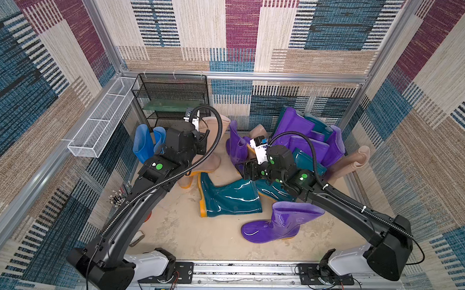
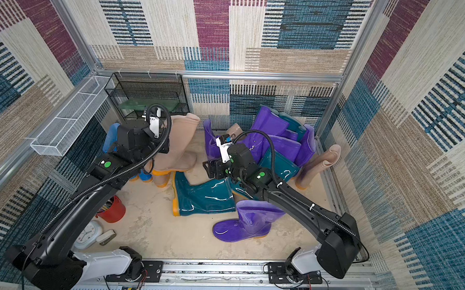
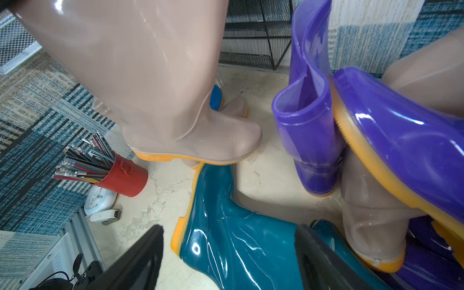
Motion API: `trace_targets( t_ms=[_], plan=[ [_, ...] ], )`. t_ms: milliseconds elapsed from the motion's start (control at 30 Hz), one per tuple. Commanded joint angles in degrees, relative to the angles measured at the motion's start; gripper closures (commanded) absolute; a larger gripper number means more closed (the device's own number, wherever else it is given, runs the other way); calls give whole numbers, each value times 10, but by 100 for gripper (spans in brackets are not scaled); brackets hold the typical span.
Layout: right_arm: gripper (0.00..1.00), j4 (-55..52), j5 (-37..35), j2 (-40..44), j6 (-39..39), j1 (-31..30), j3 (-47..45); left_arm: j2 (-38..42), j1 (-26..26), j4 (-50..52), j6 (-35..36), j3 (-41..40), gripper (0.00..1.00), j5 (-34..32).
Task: Match and arrange rain boots in pairs
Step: Place the rain boot at the center of the board.
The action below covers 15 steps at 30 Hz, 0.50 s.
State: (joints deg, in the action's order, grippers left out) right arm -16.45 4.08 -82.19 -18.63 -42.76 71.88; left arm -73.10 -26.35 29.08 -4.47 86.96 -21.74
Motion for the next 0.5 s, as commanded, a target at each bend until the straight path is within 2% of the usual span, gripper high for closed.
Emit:
trace_targets(
  t_ms=[0, 267, 467],
  plan=[
    [15, 10, 16, -12, 0, 6, 8, -27, 17, -73, -40, 27, 100, 42],
    [16, 15, 47, -36, 3, 23, 14, -100, 43, -111, -82, 65, 100, 51],
    [16, 14, 55, -38, 5, 31, 13, -168, 51, -130, -104, 103, 100, 32]
  ],
)
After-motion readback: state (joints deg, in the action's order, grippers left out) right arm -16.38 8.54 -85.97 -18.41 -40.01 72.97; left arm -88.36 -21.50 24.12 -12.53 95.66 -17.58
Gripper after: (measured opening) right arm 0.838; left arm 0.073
